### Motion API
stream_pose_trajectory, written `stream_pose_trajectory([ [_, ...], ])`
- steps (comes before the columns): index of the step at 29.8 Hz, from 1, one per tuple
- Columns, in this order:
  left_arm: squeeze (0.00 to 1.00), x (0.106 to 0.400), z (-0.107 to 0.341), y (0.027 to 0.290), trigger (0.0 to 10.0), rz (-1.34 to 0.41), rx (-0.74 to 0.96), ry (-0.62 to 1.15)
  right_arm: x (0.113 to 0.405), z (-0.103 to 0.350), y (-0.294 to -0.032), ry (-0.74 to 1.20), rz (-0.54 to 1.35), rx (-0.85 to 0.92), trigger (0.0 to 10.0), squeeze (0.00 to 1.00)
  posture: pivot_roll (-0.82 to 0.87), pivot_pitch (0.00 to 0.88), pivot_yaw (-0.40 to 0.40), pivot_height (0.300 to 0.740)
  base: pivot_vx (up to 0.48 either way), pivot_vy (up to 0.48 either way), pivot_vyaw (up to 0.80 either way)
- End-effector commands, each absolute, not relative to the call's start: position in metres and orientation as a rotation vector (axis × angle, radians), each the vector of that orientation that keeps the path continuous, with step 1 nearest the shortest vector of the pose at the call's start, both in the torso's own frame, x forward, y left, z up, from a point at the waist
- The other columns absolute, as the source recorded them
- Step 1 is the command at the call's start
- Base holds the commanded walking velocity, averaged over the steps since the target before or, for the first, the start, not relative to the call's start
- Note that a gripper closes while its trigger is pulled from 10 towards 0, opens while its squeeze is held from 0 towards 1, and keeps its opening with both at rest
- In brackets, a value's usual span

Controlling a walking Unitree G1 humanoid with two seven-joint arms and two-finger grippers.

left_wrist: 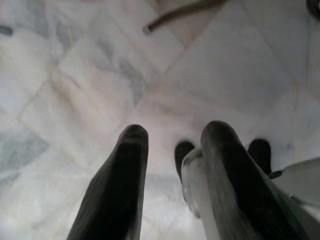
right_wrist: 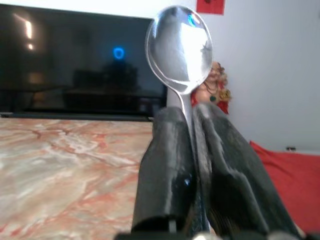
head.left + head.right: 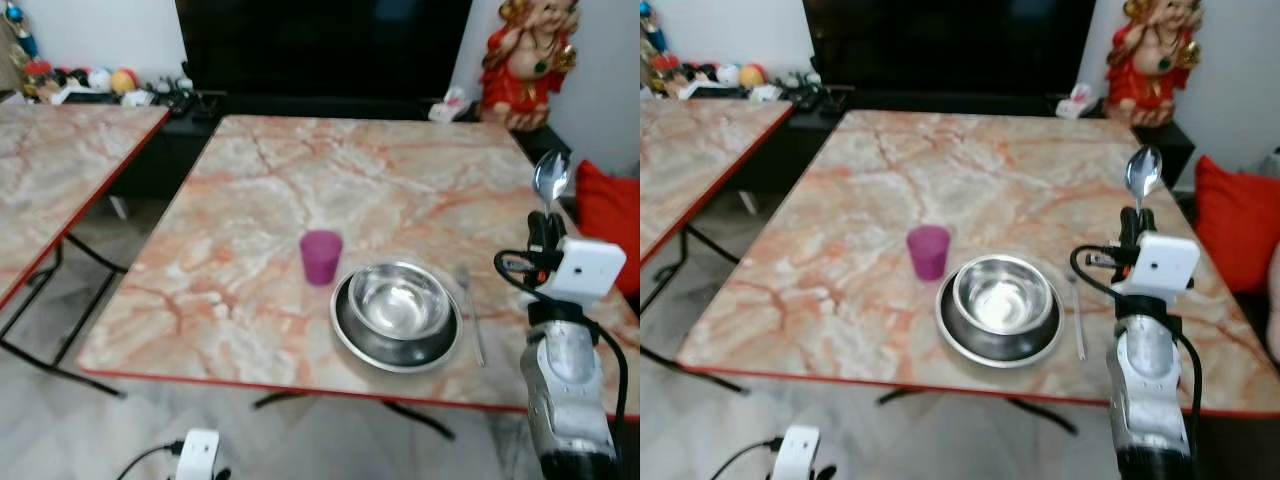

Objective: Setting the table

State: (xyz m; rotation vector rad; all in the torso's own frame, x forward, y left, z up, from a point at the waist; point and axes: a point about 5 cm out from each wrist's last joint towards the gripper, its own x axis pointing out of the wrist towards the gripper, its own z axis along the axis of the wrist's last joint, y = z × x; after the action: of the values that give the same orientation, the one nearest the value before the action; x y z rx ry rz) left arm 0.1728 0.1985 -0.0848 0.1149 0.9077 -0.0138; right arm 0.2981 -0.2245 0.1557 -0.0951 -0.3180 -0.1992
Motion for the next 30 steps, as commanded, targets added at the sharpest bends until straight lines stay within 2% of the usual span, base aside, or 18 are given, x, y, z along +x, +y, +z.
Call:
stream_pose_trajectory([
  [1,0.0,0.1722,-0.0855,0.1986,10.0,-0.012,0.122,0.921,0.2981,0.1587,-0.2304,-0.315,-0.22,-0.11,10.0,0.0,0.02,0.0,-0.014,0.736,0.0,0.0,0.0],
  [11,0.0,0.1663,-0.0875,0.2041,10.0,0.018,0.097,0.945,0.299,0.1578,-0.2313,-0.311,-0.234,-0.087,10.0,0.0,0.02,0.0,-0.016,0.736,0.0,0.0,0.0],
  [16,0.0,0.1638,-0.0886,0.2067,10.0,0.027,0.101,0.964,0.3004,0.1559,-0.2334,-0.287,-0.25,-0.075,10.0,0.0,0.02,0.0,-0.017,0.736,0.0,0.434,0.0],
  [21,0.0,0.165,-0.0884,0.2057,10.0,0.026,0.105,0.967,0.3028,0.1539,-0.2342,-0.264,-0.255,-0.061,10.0,0.0,0.02,0.0,-0.017,0.736,0.0,0.0,-0.64],
  [28,0.0,0.1644,-0.0887,0.2062,10.0,0.032,0.101,0.972,0.3054,0.1532,-0.2334,-0.254,-0.255,-0.072,10.0,0.0,0.02,0.003,-0.016,0.736,0.0,0.0,0.0],
  [30,0.0,0.1635,-0.089,0.2067,10.0,0.039,0.092,0.973,0.3061,0.1534,-0.2325,-0.252,-0.252,-0.071,10.0,0.0,0.02,0.004,-0.015,0.736,0.0,0.48,0.0],
])
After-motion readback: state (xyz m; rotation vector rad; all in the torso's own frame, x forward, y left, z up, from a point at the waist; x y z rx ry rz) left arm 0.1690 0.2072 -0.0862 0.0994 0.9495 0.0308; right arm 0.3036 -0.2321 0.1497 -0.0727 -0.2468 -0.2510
